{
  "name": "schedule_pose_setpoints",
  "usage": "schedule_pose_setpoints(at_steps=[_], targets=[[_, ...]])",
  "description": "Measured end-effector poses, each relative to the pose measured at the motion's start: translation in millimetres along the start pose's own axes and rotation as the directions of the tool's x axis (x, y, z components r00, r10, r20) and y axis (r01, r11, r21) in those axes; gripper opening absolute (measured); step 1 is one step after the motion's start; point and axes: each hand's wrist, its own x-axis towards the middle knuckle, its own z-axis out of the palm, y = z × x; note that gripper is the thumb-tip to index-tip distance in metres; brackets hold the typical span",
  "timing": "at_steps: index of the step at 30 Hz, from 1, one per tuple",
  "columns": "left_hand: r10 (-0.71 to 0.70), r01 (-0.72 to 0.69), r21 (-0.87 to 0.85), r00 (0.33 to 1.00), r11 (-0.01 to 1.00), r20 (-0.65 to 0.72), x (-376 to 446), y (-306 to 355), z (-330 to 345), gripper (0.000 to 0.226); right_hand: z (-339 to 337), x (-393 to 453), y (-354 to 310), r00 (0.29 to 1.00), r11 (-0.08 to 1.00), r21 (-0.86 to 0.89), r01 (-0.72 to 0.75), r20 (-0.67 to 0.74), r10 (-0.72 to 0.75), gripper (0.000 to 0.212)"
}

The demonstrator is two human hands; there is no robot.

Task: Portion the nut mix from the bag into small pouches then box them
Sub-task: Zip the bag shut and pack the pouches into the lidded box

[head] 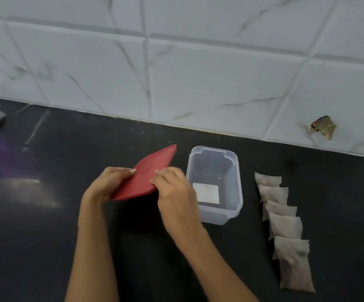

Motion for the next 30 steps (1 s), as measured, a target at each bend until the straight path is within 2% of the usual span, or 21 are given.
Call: schedule_pose_setpoints(at_steps=[4, 7, 11, 17, 19, 21, 24, 26, 27, 30], targets=[[0.014, 0.009, 0.131, 0.984, 0.991, -0.180, 0.6, -19.9, 6.7, 0.034, 26.5, -26.9, -5.3, 0.964, 0.985, -0.051, -0.167, 0.202, 0.174, 0.052], [0.032, 0.026, 0.213, 0.964, 0.977, -0.264, -0.8, -27.0, 8.5, 0.033, 26.4, -35.3, -0.7, 0.909, 0.966, -0.051, -0.255, 0.329, 0.257, 0.053], [0.017, 0.082, 0.276, 0.942, 0.958, -0.336, -5.2, -23.0, 14.7, 0.033, 24.2, -42.2, 2.0, 0.781, 0.954, -0.130, -0.268, 0.550, 0.295, 0.059], [-0.067, 0.194, 0.324, 0.928, 0.926, -0.366, -19.1, -16.8, 26.0, 0.035, 27.9, -53.7, 4.5, 0.704, 0.944, -0.156, -0.291, 0.633, 0.322, 0.062], [-0.054, 0.208, 0.374, 0.922, 0.904, -0.383, -27.3, -6.7, 34.1, 0.035, 17.5, -51.9, 0.9, 0.733, 0.943, -0.093, -0.319, 0.607, 0.307, 0.056], [0.067, 0.140, 0.451, 0.908, 0.881, -0.414, -39.6, 10.0, 45.0, 0.035, -0.3, -46.6, -4.0, 0.820, 0.936, 0.022, -0.351, 0.489, 0.296, 0.050], [0.379, -0.175, 0.445, 0.823, 0.878, -0.424, -56.2, 35.1, 71.8, 0.034, -40.9, -36.0, -0.8, 0.910, 0.905, 0.175, -0.387, 0.228, 0.346, 0.039], [0.521, -0.431, 0.299, 0.757, 0.851, -0.393, -68.7, 51.0, 98.9, 0.027, -73.9, -34.4, 13.1, 0.905, 0.878, 0.225, -0.423, 0.061, 0.421, 0.033], [0.556, -0.525, 0.188, 0.746, 0.830, -0.366, -77.0, 59.1, 115.1, 0.024, -90.7, -37.2, 23.4, 0.887, 0.863, 0.240, -0.445, -0.014, 0.461, 0.031], [0.607, -0.633, -0.160, 0.773, 0.757, -0.184, -114.9, 81.0, 179.5, 0.018, -141.2, -64.2, 68.2, 0.775, 0.778, 0.226, -0.586, -0.124, 0.619, 0.029]])
